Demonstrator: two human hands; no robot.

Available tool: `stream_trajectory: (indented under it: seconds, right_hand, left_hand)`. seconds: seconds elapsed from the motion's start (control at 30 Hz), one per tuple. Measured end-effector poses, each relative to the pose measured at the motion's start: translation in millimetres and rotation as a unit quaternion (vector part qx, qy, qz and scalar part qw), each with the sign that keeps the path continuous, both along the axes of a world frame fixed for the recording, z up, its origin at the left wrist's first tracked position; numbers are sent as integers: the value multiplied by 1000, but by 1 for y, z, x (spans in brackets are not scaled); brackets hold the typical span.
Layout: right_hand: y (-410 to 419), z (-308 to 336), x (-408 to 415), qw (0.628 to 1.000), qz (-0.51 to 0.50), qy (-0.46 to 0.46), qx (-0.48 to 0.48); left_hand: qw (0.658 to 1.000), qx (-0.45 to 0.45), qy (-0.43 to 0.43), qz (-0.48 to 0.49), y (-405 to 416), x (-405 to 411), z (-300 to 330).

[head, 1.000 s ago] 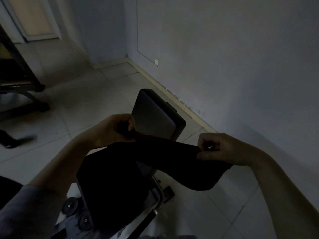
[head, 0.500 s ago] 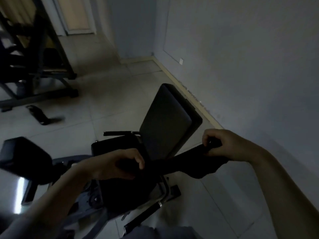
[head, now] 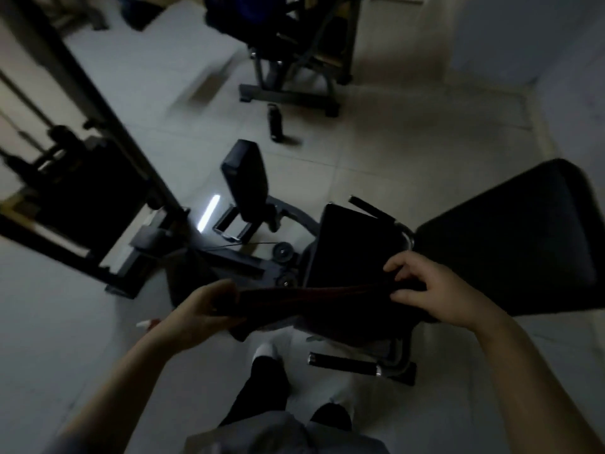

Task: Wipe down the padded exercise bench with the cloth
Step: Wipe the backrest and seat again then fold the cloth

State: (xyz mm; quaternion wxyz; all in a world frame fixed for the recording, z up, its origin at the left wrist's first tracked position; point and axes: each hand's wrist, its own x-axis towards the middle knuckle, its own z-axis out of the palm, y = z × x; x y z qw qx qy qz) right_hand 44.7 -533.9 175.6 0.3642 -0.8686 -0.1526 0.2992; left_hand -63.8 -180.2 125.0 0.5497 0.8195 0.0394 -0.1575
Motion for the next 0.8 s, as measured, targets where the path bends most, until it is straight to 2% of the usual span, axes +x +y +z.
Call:
stream_trajectory:
  seconds: [0.07,0.17,0.2,0.33,0.43,0.5,0.57,0.63,0.67,0.7,0.73,0.8]
  right_hand:
    - [33,-4,1,1000,4,-14,-25]
    - [86,-9,-4,999,-11,20,22]
    - [112,-15,-6,997,-34,42,46]
    - [187,-43,-11,990,-87,65,88]
    - [254,-65,1,969,-162,140,121]
    - [295,-82,22,951,-220,178,127]
    - [330,-104,45,942,-267,182,92]
    - [360,-130,60,947,-276,162,-11]
    - [373,-142,60,953,-258,149,-61]
    - [385,-153,57,959,-230,137,-91]
    - [396,-164,50,967,-196,135,-92]
    - [415,-180,29,972,-146,168,-81]
  left_hand:
    - [988,-124,-10,95,25,-19,0]
    - [926,-308,-8,217,57,-38,-12]
    - [911,-334,1,242,75,-41,-18]
    - [886,-352,39,298,127,-44,-39]
    - [875,-349,88,324,193,-37,-57]
    - [888,-309,124,319,233,-26,-73]
    - [917,-203,181,291,263,-8,-97]
    - [949,23,250,192,285,12,-125]
    - [945,137,270,125,289,21,-135]
    - [940,208,258,79,289,29,-140]
    - [944,228,231,54,284,36,-142]
    - [963,208,168,9,268,49,-138]
